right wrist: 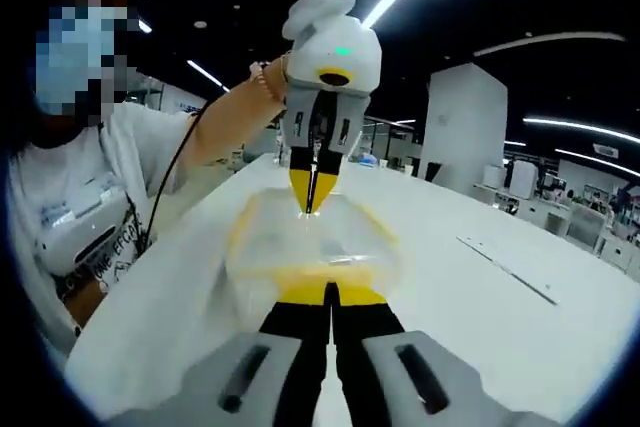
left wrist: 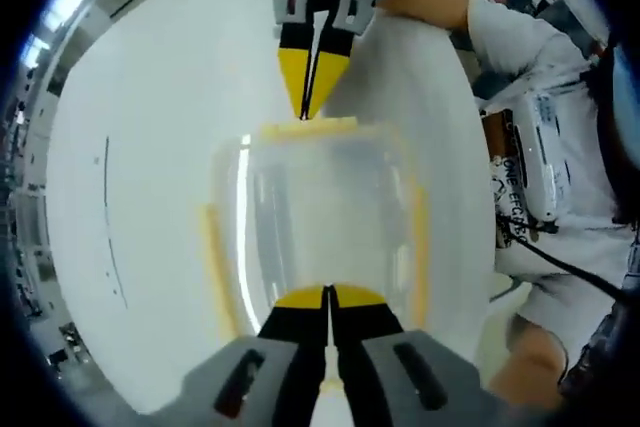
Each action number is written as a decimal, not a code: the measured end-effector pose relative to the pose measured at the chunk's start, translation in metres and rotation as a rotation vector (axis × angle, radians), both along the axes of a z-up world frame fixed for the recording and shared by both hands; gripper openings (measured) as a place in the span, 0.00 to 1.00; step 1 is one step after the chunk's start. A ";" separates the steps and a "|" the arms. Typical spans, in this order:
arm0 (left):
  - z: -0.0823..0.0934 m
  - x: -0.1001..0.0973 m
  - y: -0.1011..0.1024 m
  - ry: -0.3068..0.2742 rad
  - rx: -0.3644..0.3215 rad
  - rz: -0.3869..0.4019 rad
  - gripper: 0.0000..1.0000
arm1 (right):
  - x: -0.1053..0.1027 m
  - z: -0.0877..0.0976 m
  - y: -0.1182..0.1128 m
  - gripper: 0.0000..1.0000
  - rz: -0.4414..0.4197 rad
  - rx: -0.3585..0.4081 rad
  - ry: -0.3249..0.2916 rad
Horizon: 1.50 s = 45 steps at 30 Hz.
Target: Snap each plastic latch of the storage box into its locked position after aligning the lid with the box until every specified latch is closed and the lid sits flush.
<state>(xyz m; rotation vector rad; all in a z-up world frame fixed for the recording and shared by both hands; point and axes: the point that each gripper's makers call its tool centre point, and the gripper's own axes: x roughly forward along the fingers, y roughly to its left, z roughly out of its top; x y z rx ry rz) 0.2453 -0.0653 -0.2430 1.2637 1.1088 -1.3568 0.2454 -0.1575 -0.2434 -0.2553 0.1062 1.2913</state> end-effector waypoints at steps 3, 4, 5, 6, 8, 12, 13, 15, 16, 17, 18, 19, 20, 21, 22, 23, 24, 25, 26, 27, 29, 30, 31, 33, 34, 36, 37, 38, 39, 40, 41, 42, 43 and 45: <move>-0.001 0.001 0.001 -0.005 0.018 -0.013 0.00 | 0.003 -0.002 0.000 0.00 -0.003 0.016 0.007; -0.001 0.002 0.002 -0.004 0.020 -0.013 0.00 | 0.003 -0.002 0.000 0.00 -0.001 0.021 0.010; -0.001 0.002 0.002 -0.001 0.018 -0.010 0.00 | 0.004 -0.002 0.001 0.00 0.001 0.030 0.016; -0.001 0.003 0.002 0.002 0.016 -0.006 0.00 | 0.004 -0.002 0.001 0.00 0.003 0.038 0.022; -0.001 0.004 0.002 0.007 0.013 0.000 0.00 | 0.005 -0.002 0.002 0.00 0.007 0.055 0.035; -0.001 0.005 0.002 0.011 0.002 0.004 0.00 | 0.006 -0.003 0.003 0.00 0.010 0.061 0.039; -0.001 0.006 0.002 0.011 0.000 0.002 0.00 | 0.005 -0.008 0.002 0.00 0.022 0.040 0.042; -0.001 0.007 0.002 0.011 0.000 0.001 0.00 | 0.006 -0.013 0.003 0.00 0.027 0.037 0.048; -0.001 0.007 0.002 0.012 0.000 0.001 0.00 | 0.007 -0.012 0.002 0.00 0.028 0.040 0.067; -0.002 0.008 0.001 0.012 0.000 0.000 0.00 | 0.007 -0.012 0.002 0.00 0.029 0.042 0.063; -0.002 0.008 0.001 0.012 0.000 0.000 0.00 | 0.007 -0.012 0.002 0.00 0.029 0.043 0.061; -0.002 0.009 0.001 0.012 0.000 0.000 0.00 | 0.007 -0.012 0.002 0.00 0.029 0.043 0.057; -0.002 0.009 0.001 0.014 0.000 0.000 0.00 | 0.007 -0.012 0.003 0.00 0.028 0.043 0.057; -0.002 0.010 0.001 0.014 0.000 0.001 0.00 | 0.008 -0.012 0.002 0.00 0.026 0.045 0.059; -0.002 0.010 0.001 0.014 0.000 0.003 0.00 | 0.008 -0.012 0.002 0.00 0.023 0.050 0.067; -0.002 0.010 0.000 0.015 0.000 0.004 0.00 | 0.008 -0.012 0.002 0.00 0.020 0.052 0.069; -0.002 0.011 0.000 0.015 0.001 0.006 0.00 | 0.008 -0.012 0.002 0.00 0.015 0.052 0.068; -0.002 0.012 -0.001 0.017 0.002 0.010 0.00 | 0.009 -0.012 0.001 0.00 0.009 0.053 0.069; -0.003 0.012 -0.002 0.019 0.002 0.017 0.00 | 0.009 -0.012 0.000 0.00 0.005 0.054 0.072; -0.003 0.013 -0.002 0.021 0.000 0.021 0.00 | 0.009 -0.012 0.000 0.00 0.002 0.055 0.074; -0.003 0.013 -0.002 0.023 -0.012 0.037 0.00 | 0.010 -0.013 0.000 0.00 -0.004 0.053 0.079; -0.003 0.013 -0.002 0.022 -0.019 0.038 0.00 | 0.010 -0.014 0.001 0.00 -0.009 0.050 0.078; -0.003 0.013 -0.003 0.022 -0.028 0.037 0.00 | 0.010 -0.014 0.000 0.00 -0.013 0.048 0.080; -0.003 0.014 -0.003 0.026 -0.043 0.048 0.00 | 0.010 -0.014 0.000 0.00 -0.023 0.041 0.084; -0.003 0.013 -0.003 0.027 -0.046 0.048 0.00 | 0.010 -0.014 0.000 0.00 -0.030 0.033 0.085; -0.004 0.013 -0.004 0.030 -0.045 0.053 0.00 | 0.010 -0.014 0.000 0.00 -0.038 0.022 0.080; -0.004 0.012 -0.005 0.029 -0.038 0.051 0.00 | 0.009 -0.014 0.000 0.00 -0.043 0.019 0.080; -0.004 0.011 -0.005 0.028 -0.031 0.050 0.00 | 0.010 -0.015 0.001 0.00 -0.048 0.017 0.086; -0.003 0.009 -0.005 0.032 -0.012 0.047 0.00 | 0.009 -0.021 0.008 0.00 -0.088 -0.006 0.124; -0.002 0.009 -0.006 0.032 -0.011 0.045 0.00 | 0.005 -0.008 0.009 0.00 -0.063 0.014 0.103; -0.001 0.009 -0.007 0.035 -0.005 0.050 0.00 | 0.004 -0.012 0.007 0.00 -0.071 -0.012 0.089; -0.001 0.008 -0.006 0.039 0.000 0.058 0.00 | 0.002 -0.012 0.007 0.00 -0.078 -0.029 0.050; 0.000 0.007 -0.005 0.041 0.000 0.062 0.00 | 0.004 -0.013 0.007 0.00 -0.078 -0.029 0.052; 0.002 0.006 -0.004 0.044 0.001 0.070 0.00 | 0.007 -0.015 0.007 0.00 -0.078 -0.028 0.057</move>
